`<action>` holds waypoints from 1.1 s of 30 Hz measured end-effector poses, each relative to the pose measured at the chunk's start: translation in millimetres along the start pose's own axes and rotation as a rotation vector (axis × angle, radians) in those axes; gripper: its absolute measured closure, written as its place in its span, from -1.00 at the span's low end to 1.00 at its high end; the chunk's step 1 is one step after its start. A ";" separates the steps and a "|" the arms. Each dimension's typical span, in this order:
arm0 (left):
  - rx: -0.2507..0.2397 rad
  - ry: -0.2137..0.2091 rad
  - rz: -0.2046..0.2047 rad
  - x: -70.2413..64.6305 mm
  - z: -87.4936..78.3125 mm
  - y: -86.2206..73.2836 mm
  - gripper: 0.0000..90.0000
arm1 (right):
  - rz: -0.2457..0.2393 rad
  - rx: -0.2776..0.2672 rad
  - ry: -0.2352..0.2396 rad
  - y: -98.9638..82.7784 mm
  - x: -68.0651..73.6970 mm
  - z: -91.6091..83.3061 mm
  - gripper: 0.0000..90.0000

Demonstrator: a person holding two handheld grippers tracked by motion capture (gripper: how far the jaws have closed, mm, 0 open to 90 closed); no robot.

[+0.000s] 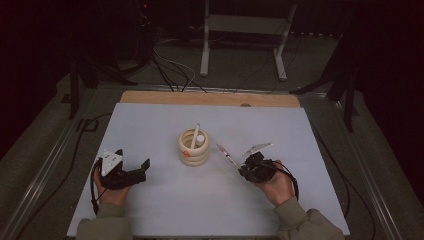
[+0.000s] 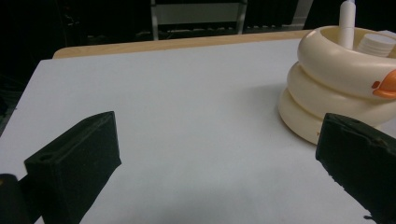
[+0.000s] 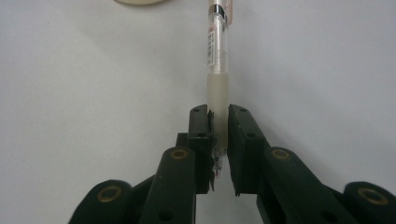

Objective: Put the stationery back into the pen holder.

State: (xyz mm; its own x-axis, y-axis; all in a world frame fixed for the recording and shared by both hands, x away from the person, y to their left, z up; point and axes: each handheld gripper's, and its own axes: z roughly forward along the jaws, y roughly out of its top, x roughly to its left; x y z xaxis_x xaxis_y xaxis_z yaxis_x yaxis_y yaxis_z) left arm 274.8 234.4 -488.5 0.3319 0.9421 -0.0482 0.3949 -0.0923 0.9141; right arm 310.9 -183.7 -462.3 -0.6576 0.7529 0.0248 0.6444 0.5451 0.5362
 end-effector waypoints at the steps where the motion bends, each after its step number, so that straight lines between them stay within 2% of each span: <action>1: 0.000 0.000 0.002 -0.1 0.0 0.0 -0.99 | 0.000 -0.003 -0.002 1.0 0.0 -0.8 0.81; 9: -0.001 -0.001 0.002 -0.2 -0.1 0.1 -0.99 | -0.008 -0.019 -0.001 11.6 -2.7 -6.8 0.81; 14: 0.001 -0.001 0.001 -0.1 0.3 0.0 -0.99 | -0.008 -0.027 0.015 18.9 -4.0 -9.0 0.81; 33: 0.002 -0.001 0.002 -0.1 0.4 -0.1 -0.99 | -0.062 -0.059 0.028 48.8 0.7 -23.5 0.81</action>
State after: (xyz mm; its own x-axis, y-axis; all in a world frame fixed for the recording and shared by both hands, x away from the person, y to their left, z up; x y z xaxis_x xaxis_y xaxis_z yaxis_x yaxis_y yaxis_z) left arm 275.1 234.2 -488.7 0.3333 0.9417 -0.0464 0.3959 -0.0951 0.9134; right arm 332.7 -165.2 -416.3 -0.7065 0.7076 0.0132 0.5789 0.5671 0.5859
